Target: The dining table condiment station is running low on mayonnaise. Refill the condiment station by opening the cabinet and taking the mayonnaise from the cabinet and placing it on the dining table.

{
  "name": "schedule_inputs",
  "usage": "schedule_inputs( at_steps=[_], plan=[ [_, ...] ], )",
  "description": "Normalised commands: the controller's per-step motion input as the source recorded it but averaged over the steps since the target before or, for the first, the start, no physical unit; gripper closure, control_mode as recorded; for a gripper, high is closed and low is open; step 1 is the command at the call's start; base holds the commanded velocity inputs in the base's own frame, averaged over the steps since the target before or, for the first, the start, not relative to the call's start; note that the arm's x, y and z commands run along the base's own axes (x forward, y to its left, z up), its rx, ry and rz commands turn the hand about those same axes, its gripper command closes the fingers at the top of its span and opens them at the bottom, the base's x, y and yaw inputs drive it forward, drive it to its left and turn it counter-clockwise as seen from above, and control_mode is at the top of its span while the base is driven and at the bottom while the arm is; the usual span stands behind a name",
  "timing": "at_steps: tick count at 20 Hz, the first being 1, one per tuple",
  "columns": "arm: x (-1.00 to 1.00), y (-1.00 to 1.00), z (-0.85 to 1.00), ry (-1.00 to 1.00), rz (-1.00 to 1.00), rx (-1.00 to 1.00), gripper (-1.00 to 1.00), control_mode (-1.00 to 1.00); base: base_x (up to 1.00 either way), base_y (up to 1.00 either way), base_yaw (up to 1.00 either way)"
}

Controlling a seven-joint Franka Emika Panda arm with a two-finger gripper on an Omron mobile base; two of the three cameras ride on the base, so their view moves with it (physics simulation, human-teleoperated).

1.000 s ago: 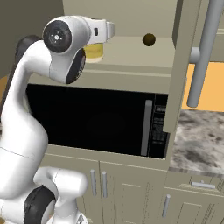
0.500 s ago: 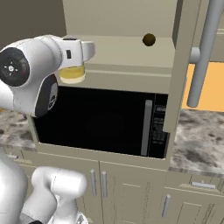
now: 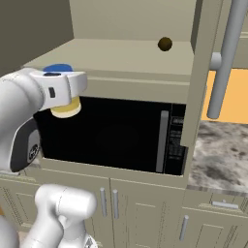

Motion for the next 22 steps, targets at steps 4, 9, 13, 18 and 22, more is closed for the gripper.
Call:
schedule_inputs(
  at_steps=[4,9,13,18,22],
  plan=[
    [-0.04,0.23,-0.29,0.1,0.01,-0.07,1.0,-1.0,0.0,0.0,0.0],
    [-0.16,0.02,-0.21,0.07,-0.03,-0.01,1.0,-1.0,0.0,0.0,0.0],
    [-0.17,0.0,-0.05,0.0,-0.04,0.0,1.0,1.0,-0.65,0.0,-0.17],
    [0.0,0.0,0.0,0.0,0.0,0.0,1.0,1.0,-0.78,0.01,-0.36],
    [0.0,0.0,0.0,0.0,0.0,0.0,1.0,1.0,-0.7,0.0,-0.55]
  ],
)
